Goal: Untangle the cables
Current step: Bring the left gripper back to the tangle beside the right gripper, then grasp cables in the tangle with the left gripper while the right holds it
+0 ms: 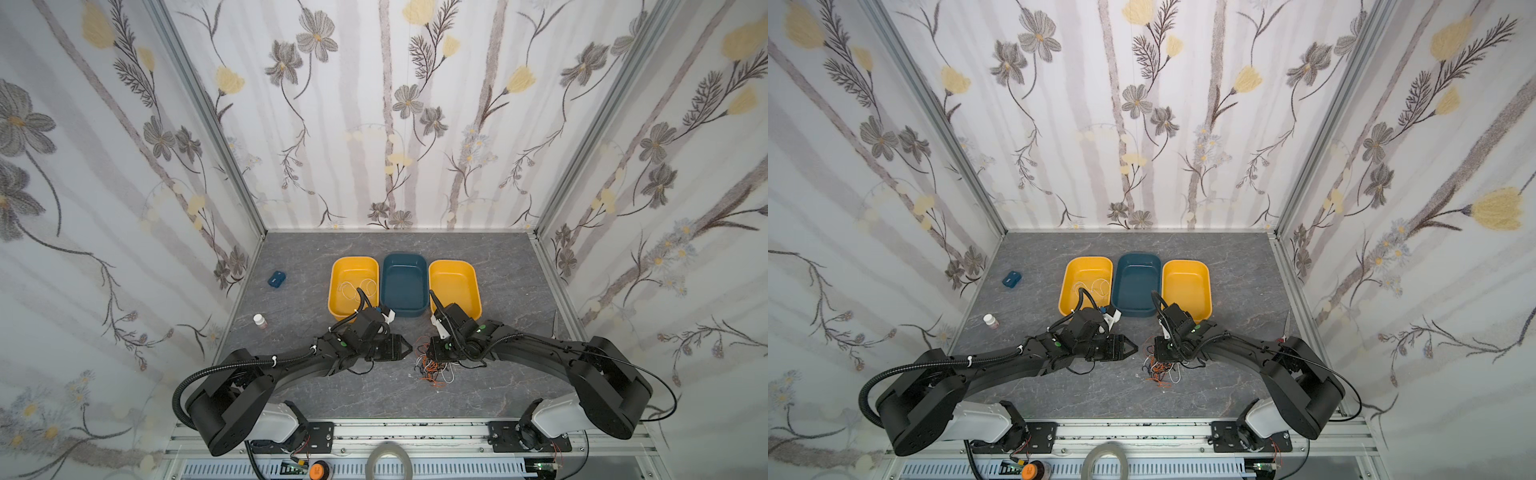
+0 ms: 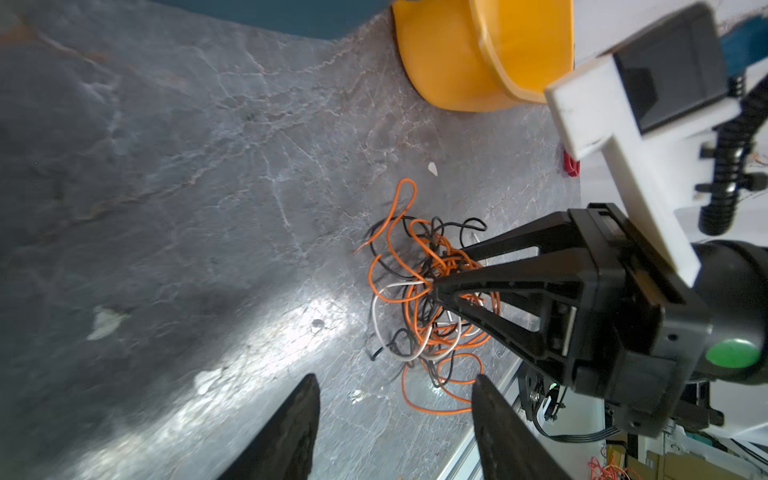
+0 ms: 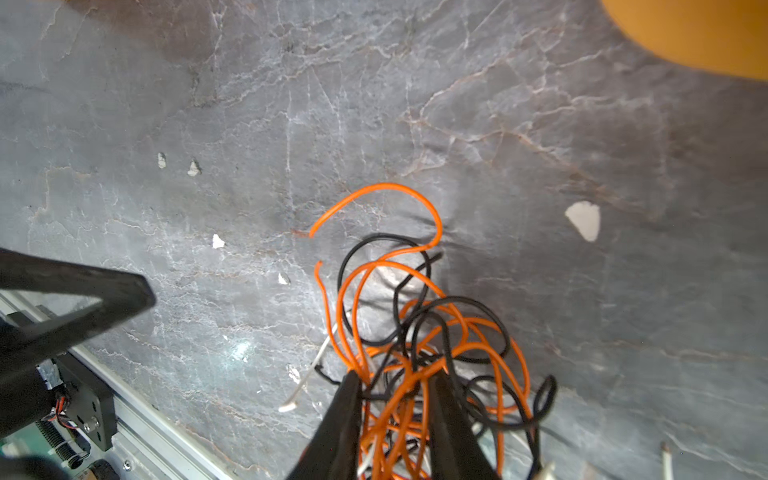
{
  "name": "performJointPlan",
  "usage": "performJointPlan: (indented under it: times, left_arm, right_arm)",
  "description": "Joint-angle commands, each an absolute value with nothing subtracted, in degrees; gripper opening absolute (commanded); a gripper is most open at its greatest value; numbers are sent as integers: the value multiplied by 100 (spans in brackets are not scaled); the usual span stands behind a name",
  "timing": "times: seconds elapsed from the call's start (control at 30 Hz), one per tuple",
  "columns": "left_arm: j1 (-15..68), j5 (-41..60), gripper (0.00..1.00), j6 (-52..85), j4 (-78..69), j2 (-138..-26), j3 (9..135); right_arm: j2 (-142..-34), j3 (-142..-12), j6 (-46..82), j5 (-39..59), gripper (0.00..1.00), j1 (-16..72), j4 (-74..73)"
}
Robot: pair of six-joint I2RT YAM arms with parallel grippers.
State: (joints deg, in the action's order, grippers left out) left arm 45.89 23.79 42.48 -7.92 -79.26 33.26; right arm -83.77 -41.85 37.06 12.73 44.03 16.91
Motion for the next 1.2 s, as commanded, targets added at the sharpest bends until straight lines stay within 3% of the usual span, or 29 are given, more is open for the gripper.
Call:
performJointPlan:
  times: [0.0,0.27,0.67,0.97,1.17]
  left_arm:
    - [4673,2540,56,4348,-1418,-8049,3288]
    - [4956,2728,51,4346,-1722,-8375,3248]
    - [5095,2729,34,4179,-1647,-8864,3322]
    - [5118,2509,10,4062,-1381,-9120,3493]
    - [5069,2164,0,3946,-755,-8734,3577]
  right_arm:
    - [-8411,-4266,3803,1369,21,4585,1448]
    - [-8449,-4272,3806,1394,17,4602,1380]
    - [-8490,-4256,3806,1426,17,4599,1345]
    - [-8403,-4230,3807,1404,18,4605,1400]
    - [-8337,-4210,3729,1216,20,4595,1601]
